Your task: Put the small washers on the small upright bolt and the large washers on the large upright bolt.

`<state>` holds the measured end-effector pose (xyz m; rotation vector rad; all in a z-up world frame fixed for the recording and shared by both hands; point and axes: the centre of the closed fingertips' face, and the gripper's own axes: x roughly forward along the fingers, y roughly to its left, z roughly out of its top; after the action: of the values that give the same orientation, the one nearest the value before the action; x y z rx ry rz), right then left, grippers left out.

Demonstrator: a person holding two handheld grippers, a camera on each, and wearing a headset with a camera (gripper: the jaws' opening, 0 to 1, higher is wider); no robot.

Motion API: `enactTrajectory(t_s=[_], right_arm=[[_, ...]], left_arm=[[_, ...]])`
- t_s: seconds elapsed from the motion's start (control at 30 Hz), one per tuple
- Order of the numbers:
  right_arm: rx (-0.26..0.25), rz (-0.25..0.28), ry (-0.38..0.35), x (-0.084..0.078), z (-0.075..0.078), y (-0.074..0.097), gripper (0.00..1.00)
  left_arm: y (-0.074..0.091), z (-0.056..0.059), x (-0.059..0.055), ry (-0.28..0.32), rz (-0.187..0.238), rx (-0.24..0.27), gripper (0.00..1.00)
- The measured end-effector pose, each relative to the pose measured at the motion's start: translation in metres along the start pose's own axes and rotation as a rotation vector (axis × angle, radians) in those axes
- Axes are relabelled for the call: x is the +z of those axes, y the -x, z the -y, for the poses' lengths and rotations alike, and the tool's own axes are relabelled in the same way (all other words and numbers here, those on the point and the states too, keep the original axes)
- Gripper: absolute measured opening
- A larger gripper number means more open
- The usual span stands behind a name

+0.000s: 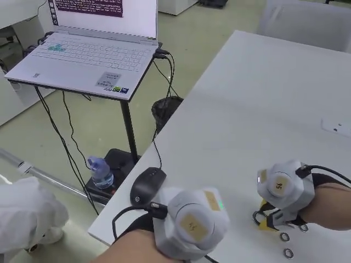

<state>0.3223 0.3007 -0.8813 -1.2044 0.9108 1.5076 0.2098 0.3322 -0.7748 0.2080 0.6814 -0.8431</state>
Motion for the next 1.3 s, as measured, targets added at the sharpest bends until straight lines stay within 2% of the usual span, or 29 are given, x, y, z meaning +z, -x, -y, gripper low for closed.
enactTrajectory(t_s=[0.07,0.1,0.17,0.23,0.3,0.4,0.67,0.9,1.23,1.3], right_arm=[[-0.001,0.005,-0.012,-0.001,0.000,0.000,0.23],[-0.001,0.007,-0.012,-0.001,0.001,0.001,0.23],[-0.001,0.010,-0.020,0.000,0.001,0.001,0.22],[0.002,0.013,-0.033,0.000,0.001,0.001,0.22],[-0.001,0.012,-0.035,-0.001,0.002,0.001,0.22],[-0.009,0.022,-0.048,0.000,0.005,0.006,0.22],[-0.006,0.019,-0.074,-0.014,0.002,0.029,0.22],[-0.025,0.022,-0.099,-0.027,0.007,0.051,0.22],[-0.043,0.017,-0.134,-0.050,0.016,0.074,0.22],[-0.045,0.018,-0.147,-0.054,0.019,0.077,0.22]], left_arm=[[0.003,-0.009,0.010,-0.046,0.042,0.045,0.74],[0.005,-0.005,0.021,-0.032,0.099,0.024,0.72],[0.008,-0.004,0.026,0.003,0.126,0.011,0.71],[0.008,-0.007,0.027,-0.020,0.119,0.029,0.71],[0.006,-0.005,0.027,-0.020,0.110,0.024,0.71],[0.004,-0.004,0.024,-0.049,0.082,0.033,0.69],[0.002,0.000,0.028,-0.061,0.078,0.037,0.63],[0.001,-0.002,0.033,-0.046,0.090,0.045,0.63],[0.002,-0.008,0.032,-0.026,0.095,0.068,0.63],[0.002,-0.010,0.027,-0.018,0.068,0.069,0.62]])
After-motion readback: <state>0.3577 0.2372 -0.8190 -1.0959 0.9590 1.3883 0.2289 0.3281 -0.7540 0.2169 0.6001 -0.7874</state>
